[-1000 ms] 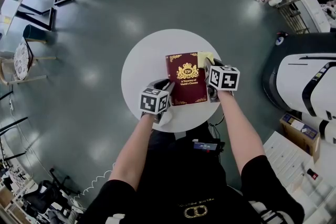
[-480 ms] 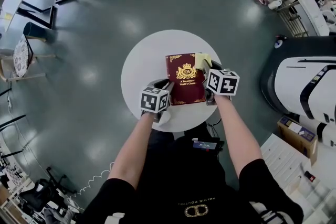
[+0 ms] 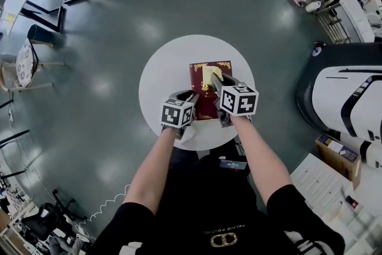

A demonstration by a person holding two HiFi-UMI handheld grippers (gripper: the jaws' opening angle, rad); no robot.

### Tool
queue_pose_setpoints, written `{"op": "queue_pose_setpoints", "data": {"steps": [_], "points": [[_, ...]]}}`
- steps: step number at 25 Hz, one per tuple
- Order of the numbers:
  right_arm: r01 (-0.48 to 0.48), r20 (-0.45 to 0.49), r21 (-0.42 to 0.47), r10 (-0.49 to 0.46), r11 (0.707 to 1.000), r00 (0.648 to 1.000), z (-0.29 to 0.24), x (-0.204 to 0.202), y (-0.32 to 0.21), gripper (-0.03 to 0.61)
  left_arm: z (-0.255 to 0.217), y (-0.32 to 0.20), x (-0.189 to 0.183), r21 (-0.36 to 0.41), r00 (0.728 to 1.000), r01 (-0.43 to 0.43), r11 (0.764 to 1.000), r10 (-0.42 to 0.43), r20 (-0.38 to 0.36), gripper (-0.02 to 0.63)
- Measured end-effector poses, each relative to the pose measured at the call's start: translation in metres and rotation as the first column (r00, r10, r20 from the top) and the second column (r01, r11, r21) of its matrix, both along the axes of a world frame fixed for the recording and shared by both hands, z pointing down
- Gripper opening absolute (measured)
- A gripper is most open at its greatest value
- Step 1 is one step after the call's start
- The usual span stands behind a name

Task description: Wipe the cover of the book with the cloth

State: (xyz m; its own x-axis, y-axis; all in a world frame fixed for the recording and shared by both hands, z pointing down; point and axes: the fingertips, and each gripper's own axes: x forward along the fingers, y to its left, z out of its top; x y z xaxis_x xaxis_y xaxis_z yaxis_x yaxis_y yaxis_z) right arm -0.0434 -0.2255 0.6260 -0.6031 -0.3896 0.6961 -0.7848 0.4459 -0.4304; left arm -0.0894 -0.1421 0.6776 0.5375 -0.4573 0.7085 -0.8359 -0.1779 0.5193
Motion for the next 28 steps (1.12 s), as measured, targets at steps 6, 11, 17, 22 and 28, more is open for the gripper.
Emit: {"op": "queue_pose_setpoints", "data": {"steps": [6,11,17,22,28], "points": [[0.05,0.014,-0.045,-0.05,0.998,0.999,0.011,-0.024,0.021,0.087,-0.001,0.0,0.0,-0.001,1.0,-0.003,1.0,0.003,0.0,0.095],[0.068,0.006,-0.073,-0.068,0.995,0.998,0.02,-0.033,0.03,0.087,-0.001,0.0,0.0,-0.003,1.0,-0.005,1.0,0.005,-0.003,0.095],[0.071,-0.031,-0.092,-0.074,0.993,0.997,0.034,-0.031,0.033,0.087,0.0,0.0,-0.002,-0.003,1.0,-0.007,1.0,0.007,-0.005,0.095],[0.077,-0.049,-0.083,-0.081,0.994,0.995,0.039,-0.027,0.033,0.087,0.0,0.0,-0.002,-0.004,1.0,-0.014,1.0,0.014,-0.002,0.095],[0.067,-0.068,-0.066,-0.071,0.996,0.995,0.039,-0.018,0.027,0.087,0.0,0.0,-0.002,-0.009,1.0,-0.011,1.0,0.011,-0.006,0.095]]}}
